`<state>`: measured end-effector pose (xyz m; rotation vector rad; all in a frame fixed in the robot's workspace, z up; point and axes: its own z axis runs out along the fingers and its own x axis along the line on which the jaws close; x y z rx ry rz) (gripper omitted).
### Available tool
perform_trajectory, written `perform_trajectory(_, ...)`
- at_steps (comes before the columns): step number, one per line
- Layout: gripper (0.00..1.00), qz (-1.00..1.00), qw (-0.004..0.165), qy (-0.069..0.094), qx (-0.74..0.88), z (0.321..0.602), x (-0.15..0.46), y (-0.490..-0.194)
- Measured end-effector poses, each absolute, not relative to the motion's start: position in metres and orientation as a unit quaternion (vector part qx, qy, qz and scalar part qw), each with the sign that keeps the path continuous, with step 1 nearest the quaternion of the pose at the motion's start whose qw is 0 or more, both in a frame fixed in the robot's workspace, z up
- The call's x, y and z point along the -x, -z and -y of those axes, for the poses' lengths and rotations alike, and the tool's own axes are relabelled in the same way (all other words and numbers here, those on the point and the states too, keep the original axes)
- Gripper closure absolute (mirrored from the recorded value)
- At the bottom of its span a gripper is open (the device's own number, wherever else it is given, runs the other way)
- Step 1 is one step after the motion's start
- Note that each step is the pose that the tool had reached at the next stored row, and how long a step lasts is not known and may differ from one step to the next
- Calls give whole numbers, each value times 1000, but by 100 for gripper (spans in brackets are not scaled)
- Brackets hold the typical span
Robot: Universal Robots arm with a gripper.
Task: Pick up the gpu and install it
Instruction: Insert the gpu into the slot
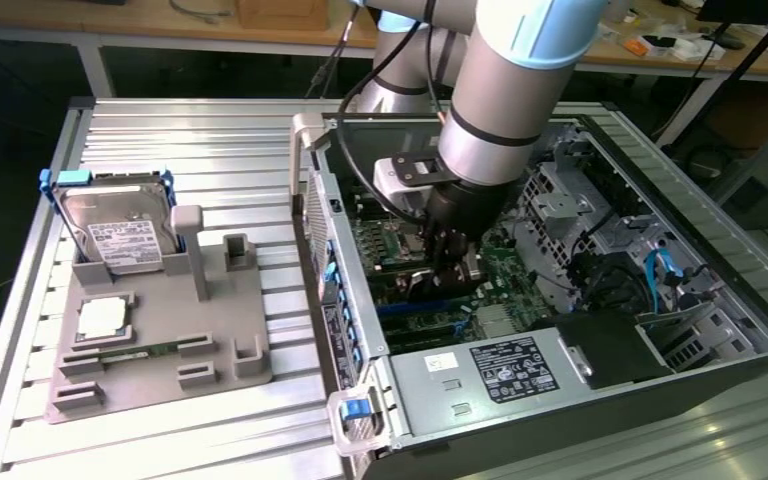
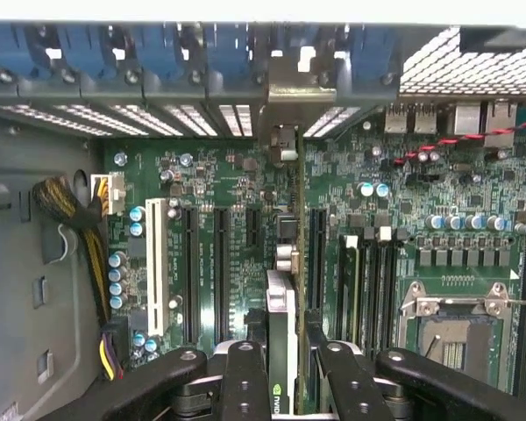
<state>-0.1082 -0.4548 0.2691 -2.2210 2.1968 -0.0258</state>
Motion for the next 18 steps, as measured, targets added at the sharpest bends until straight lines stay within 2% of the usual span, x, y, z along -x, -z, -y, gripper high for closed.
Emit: perform_trajectory(18, 73, -703, 13, 5, 711, 454, 114, -268)
